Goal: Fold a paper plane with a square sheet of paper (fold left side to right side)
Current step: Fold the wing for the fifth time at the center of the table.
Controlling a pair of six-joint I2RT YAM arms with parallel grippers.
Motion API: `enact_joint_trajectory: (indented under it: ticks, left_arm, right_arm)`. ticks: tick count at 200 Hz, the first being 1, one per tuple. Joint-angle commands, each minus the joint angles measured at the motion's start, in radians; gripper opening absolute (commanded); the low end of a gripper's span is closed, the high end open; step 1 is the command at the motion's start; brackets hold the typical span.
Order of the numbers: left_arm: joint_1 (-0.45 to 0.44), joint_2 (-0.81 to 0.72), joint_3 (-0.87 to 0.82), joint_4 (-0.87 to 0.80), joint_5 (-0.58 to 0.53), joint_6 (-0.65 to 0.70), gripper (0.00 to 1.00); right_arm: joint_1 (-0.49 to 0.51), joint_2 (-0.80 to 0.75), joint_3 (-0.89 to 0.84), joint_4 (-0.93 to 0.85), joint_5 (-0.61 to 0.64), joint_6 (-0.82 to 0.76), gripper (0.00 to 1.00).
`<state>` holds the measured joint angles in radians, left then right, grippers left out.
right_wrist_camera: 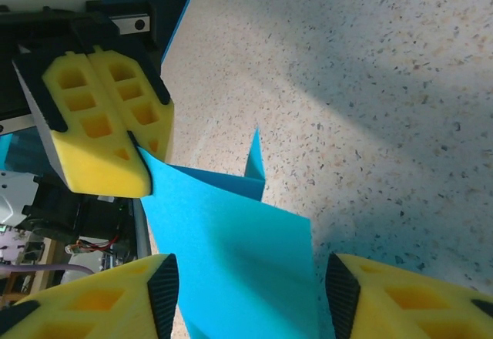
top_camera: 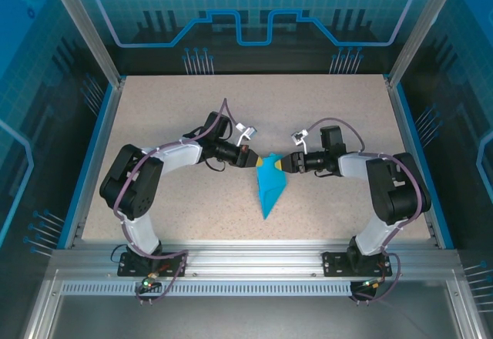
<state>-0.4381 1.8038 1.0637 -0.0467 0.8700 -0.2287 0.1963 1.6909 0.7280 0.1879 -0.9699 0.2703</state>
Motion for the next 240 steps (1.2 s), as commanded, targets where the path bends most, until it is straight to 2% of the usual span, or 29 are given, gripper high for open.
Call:
enact_joint_trajectory:
  ticks: [1,59,88,104,117,127,141,156,197,240]
  left_arm:
    - [0.006,0.012,-0.011,0.009,0.030,0.037,0.00]
    - [0.007,0.027,-0.005,0.002,0.027,0.042,0.00]
    - [0.008,0.037,0.001,-0.002,0.027,0.048,0.00]
    - [0.008,0.037,0.003,-0.008,0.011,0.047,0.12]
    - [0.008,0.033,0.017,-0.033,-0.019,0.048,0.32]
    - [0.007,0.022,0.024,-0.054,-0.046,0.047,0.42]
    - [0.008,-0.005,0.028,-0.074,-0.107,0.049,0.55]
    - [0.008,-0.043,0.028,-0.097,-0.178,0.047,0.61]
    - [-0.036,-0.184,0.013,-0.215,-0.422,0.116,0.63]
    - [-0.212,-0.276,-0.005,-0.354,-0.686,0.200,0.65]
  right_arm:
    - [0.006,-0.011,0.021,-0.021,-0.033,-0.030,0.48]
    - [-0.014,-0.050,0.019,-0.087,0.005,-0.060,0.38]
    - [-0.014,-0.053,0.024,-0.120,0.026,-0.071,0.25]
    - [-0.015,-0.053,0.034,-0.155,0.047,-0.075,0.14]
    - [-0.012,-0.054,0.045,-0.193,0.076,-0.059,0.05]
    - [-0.006,-0.061,0.050,-0.219,0.108,-0.040,0.00]
    - [0.008,-0.072,0.057,-0.260,0.147,-0.005,0.00]
    - [0.030,-0.083,0.061,-0.287,0.198,0.052,0.00]
    - [0.083,-0.069,0.118,-0.387,0.320,0.213,0.00]
    - [0.120,-0.011,0.218,-0.447,0.395,0.361,0.00]
